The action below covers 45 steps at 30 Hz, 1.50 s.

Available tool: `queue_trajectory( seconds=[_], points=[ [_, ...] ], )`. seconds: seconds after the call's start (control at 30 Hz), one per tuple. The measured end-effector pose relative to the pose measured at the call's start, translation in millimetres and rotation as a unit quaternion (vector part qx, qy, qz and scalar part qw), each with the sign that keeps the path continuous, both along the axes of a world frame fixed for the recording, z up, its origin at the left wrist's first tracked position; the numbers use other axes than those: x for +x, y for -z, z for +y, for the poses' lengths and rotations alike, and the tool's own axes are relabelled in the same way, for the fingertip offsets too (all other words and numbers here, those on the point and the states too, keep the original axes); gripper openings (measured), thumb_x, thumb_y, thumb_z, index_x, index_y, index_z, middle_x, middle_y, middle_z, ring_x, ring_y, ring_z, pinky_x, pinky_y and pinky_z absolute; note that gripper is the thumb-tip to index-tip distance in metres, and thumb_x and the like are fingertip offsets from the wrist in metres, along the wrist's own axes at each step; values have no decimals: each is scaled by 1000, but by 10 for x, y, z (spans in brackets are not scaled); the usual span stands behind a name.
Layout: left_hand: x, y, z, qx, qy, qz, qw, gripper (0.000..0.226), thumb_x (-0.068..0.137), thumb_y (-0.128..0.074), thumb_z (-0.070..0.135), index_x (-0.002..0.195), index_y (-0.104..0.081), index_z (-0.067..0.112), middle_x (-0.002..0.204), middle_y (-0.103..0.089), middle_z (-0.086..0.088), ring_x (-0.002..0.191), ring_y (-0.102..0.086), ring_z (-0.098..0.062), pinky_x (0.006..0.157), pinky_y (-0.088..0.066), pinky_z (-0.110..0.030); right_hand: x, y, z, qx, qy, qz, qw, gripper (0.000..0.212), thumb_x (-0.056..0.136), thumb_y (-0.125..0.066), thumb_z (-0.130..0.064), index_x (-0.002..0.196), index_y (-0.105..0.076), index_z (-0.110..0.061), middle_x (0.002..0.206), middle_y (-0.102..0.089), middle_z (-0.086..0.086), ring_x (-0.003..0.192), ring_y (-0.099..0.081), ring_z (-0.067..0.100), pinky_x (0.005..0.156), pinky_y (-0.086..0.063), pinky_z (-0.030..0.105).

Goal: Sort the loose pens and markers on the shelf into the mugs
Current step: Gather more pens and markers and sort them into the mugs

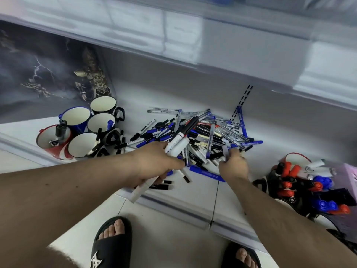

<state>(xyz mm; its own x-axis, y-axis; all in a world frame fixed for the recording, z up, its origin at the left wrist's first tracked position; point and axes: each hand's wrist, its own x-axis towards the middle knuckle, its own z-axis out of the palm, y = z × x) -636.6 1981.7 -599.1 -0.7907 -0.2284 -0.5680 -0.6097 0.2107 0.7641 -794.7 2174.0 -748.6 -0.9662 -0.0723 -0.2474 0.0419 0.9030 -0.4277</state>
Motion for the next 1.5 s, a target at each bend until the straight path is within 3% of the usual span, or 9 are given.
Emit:
queue_trajectory(
  seconds=[0.17, 0.3, 0.43, 0.53, 0.67, 0.87, 1.07, 1.4, 1.5],
  points=[
    [28, -61, -27, 27, -22, 10, 999, 23, 86, -72, 19, 80, -50, 16, 48, -45, 1, 37, -41, -13, 43, -38, -21, -12, 73, -193, 45, -207, -26, 977, 46, 93, -46, -5, 138, -43, -16, 133, -49, 12, 117, -51, 30, 92, -50, 44],
    [71, 1, -143, 17, -43, 11, 999, 24, 84, -73, 22, 80, -51, 15, 55, -47, -5, 45, -41, -20, 53, -39, -30, -137, 108, -295, 72, -240, -10, 968, 70, 82, -64, -16, 146, -36, -25, 148, -24, 6, 130, -37, 29, 103, -45, 42],
    [119, 50, -201, 25, -50, 0, 998, 22, 82, -74, 23, 89, -56, 12, 54, -49, -4, 46, -43, -19, 55, -41, -29, -321, 46, -383, -32, -28, 23, 999, 66, 82, -67, -39, 141, -40, -29, 146, -23, 10, 127, -42, 40, 99, -49, 48],
    [116, 33, -196, 36, -62, -5, 997, 22, 83, -73, 22, 85, -53, 14, 51, -47, -2, 44, -42, -17, 52, -41, -28, -462, 3, -448, -2, 157, -72, 985, 94, 72, -58, -79, 146, -31, -28, 147, -25, 15, 129, -35, 42, 97, -43, 50],
    [49, -14, -226, 55, -83, 6, 995, 26, 86, -73, 21, 81, -48, 14, 51, -45, -4, 39, -40, -16, 45, -39, -23, -526, 112, -558, 25, 155, -189, 969, 116, 59, -39, -99, 151, -24, -29, 149, -28, 18, 133, -29, 41, 102, -35, 50],
    [67, 1, -303, 54, -88, 6, 995, 26, 86, -72, 19, 81, -47, 15, 51, -45, -1, 39, -40, -13, 44, -39, -22, -401, 198, -718, 112, 3, -92, 989, 111, 67, -53, -88, 152, -24, -22, 155, -26, 22, 139, -26, 43, 108, -33, 55],
    [124, 15, -381, 41, -87, -2, 995, 24, 87, -71, 18, 80, -48, 14, 51, -44, -4, 39, -38, -15, 45, -38, -24, -357, 310, -689, 68, -107, -55, 990, 86, 77, -76, -50, 145, -31, -23, 146, -34, 17, 133, -35, 37, 105, -41, 51],
    [75, 25, -336, 56, -59, 10, 997, 22, 85, -72, 20, 92, -53, 14, 52, -47, -2, 41, -41, -15, 44, -42, -24, -280, 250, -466, 11, -158, -75, 984, 33, 98, -56, -31, 128, -45, -24, 109, -61, 9, 88, -59, 25, 72, -50, 34],
    [47, 0, -301, 76, -59, 14, 995, 20, 86, -72, 19, 88, -53, 14, 58, -47, -3, 40, -44, -12, 47, -48, -26, -185, 200, -354, 14, -143, -80, 986, 41, 102, -48, -29, 141, -42, -19, 111, -63, 12, 82, -55, 22, 72, -45, 31]
  ],
)
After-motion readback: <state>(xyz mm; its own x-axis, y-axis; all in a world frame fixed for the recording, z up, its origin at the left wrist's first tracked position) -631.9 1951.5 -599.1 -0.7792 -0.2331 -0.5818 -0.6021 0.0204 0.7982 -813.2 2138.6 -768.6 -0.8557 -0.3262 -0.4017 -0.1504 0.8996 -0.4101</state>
